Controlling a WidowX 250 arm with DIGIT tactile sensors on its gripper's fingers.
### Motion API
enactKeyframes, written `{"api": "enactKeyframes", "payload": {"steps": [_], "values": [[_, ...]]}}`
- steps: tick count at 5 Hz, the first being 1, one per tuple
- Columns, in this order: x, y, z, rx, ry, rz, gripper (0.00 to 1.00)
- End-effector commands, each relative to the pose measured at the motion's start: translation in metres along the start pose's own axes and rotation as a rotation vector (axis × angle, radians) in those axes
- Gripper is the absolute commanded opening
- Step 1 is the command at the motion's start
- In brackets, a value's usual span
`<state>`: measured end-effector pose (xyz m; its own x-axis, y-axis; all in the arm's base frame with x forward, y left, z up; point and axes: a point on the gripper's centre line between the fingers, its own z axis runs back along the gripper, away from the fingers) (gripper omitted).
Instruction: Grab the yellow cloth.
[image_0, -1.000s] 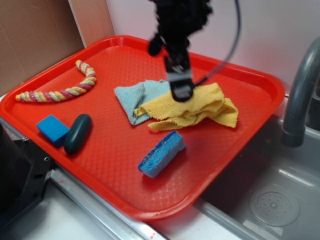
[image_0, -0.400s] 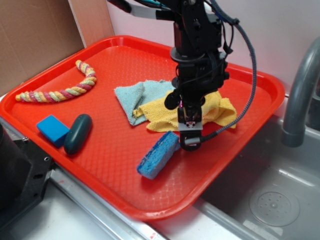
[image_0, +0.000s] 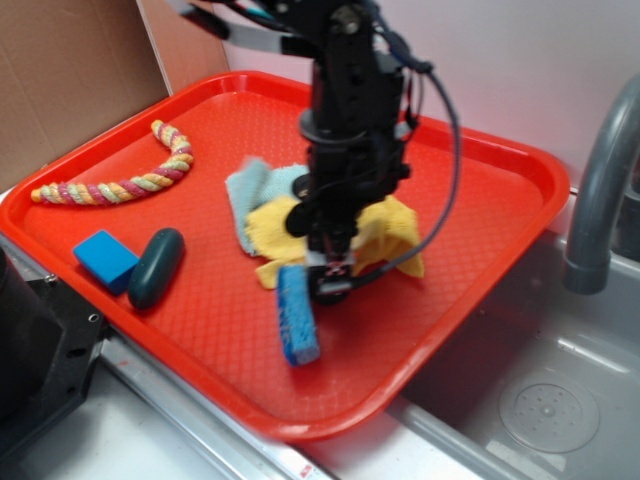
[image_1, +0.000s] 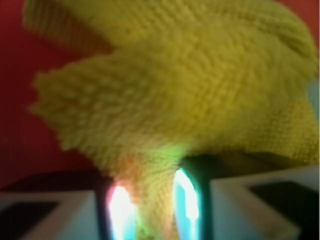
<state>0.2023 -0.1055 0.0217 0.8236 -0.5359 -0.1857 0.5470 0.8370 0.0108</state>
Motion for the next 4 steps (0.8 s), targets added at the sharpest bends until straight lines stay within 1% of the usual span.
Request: {"api": "enactKeyframes", "payload": {"steps": [1, 2, 3, 4], "values": [[-0.019, -0.027, 0.036, 0.056, -0.047, 0.075, 0.0], [-0.011, 0.037, 0.086, 0.099, -0.08, 0.162, 0.0], [0.006, 0.066, 0.146, 0.17, -0.193, 0.266, 0.0], [-0.025, 0.075, 0.193, 0.192, -0.226, 0.381, 0.0]]}}
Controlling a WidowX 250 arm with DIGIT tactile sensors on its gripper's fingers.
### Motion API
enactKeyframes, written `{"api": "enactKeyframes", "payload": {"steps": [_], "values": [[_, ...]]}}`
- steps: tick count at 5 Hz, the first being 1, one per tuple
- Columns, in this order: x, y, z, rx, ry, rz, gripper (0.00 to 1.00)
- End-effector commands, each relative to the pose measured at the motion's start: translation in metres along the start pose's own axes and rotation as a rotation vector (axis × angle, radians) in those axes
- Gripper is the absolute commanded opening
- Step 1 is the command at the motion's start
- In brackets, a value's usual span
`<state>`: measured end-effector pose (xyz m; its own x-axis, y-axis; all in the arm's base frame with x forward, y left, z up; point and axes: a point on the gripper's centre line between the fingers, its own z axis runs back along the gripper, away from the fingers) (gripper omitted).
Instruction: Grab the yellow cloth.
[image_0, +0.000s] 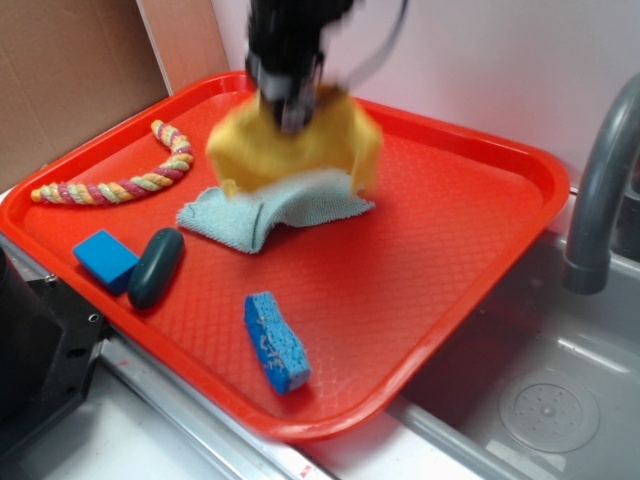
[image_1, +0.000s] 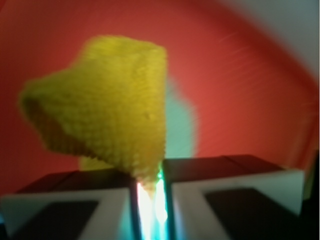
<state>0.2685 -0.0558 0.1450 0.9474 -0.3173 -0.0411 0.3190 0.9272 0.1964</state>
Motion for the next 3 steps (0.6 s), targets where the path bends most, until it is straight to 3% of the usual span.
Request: {"api": "enactKeyframes", "payload": {"steps": [1, 2, 3], "values": [[-0.046, 0.029, 0.086, 0.014, -0.145, 0.246, 0.0], [-0.061, 0.018, 0.092, -0.004, -0.159, 0.312, 0.0], [-0.073, -0.004, 0.096, -0.087, -0.154, 0.347, 0.0]]}}
